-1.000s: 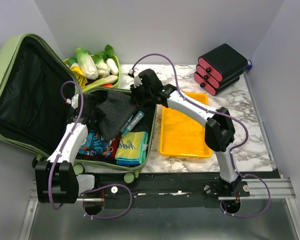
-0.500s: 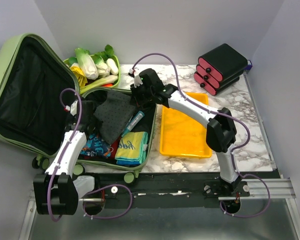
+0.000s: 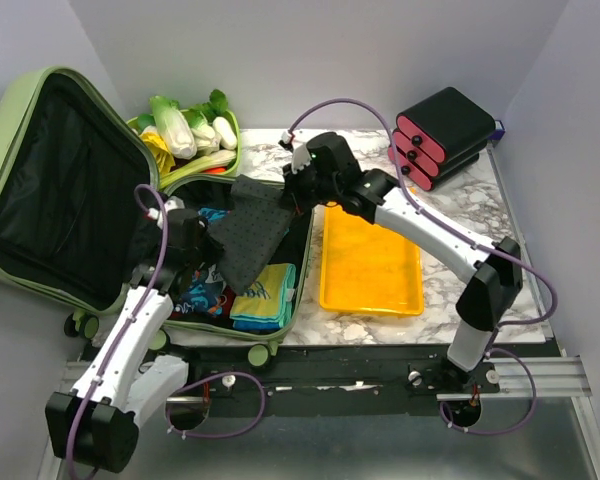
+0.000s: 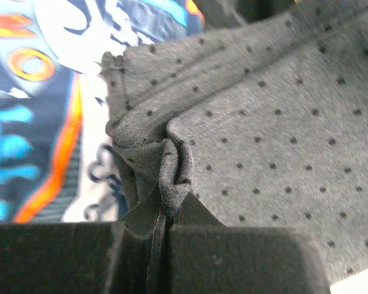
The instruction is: Open, take out, and arrange the luggage
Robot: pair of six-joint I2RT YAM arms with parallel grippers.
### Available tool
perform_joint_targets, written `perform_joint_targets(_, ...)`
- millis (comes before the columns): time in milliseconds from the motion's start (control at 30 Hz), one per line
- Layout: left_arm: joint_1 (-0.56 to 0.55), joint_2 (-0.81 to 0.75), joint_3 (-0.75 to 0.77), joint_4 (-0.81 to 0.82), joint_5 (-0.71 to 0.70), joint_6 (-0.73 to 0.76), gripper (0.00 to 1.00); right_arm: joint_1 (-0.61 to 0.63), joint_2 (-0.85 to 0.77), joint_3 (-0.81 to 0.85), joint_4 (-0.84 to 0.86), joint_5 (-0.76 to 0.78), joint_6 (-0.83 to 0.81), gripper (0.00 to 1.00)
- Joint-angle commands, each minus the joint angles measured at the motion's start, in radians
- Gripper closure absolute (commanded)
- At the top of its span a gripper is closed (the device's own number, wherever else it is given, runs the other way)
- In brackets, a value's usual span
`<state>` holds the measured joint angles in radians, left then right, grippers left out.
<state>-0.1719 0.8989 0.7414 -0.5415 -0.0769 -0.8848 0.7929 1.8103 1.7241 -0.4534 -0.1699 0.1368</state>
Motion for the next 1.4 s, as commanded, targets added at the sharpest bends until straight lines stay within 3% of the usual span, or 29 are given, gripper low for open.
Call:
perform_joint_targets(0, -0.178, -0.020, -0.030, 0.018, -0.024, -0.118, 1.00, -0.021, -0.095, -0.092, -0.082, 0.046, -0.031, 0.99)
perform_joint_targets(200, -0.420, 0.014, -0.082, 0.101, -0.128, -0.290, 1.00, -0.104, -0.186, -0.210, -0.100, -0.049, -0.120, 0.99)
perform_joint_targets(433, -0.690, 0.175, 0.022, 0.156, -0.297, -0.391, 1.00, -0.199, -0.249, -0.294, -0.153, -0.048, -0.170, 0.99)
perform_joint_targets(633, -0.804, 0.365, 0.145, 0.187, -0.340, -0.460, 1.00, -0.316, -0.253, -0.320, -0.153, -0.049, -0.244, 0.99)
perform_joint_targets(700, -0.863, 0.418, 0.171, 0.198, -0.423, -0.486, 1.00, -0.343, -0.243, -0.331, -0.140, -0.040, -0.259, 0.99)
perform_joint_targets(867, -0.925, 0.527, 0.289, 0.178, -0.529, -0.545, 1.00, -0.420, -0.227, -0.351, -0.111, -0.079, -0.281, 0.99)
perform_joint_targets(1100, -0.959, 0.760, 0.496, 0.138, -0.509, -0.531, 1.00, -0.549, -0.224, -0.363, -0.119, -0.157, -0.336, 0.99)
perform_joint_targets(1367, -0.965, 0.968, 0.699, 0.120, -0.475, -0.503, 1.00, -0.632, -0.086, -0.333, -0.157, -0.214, -0.399, 0.99)
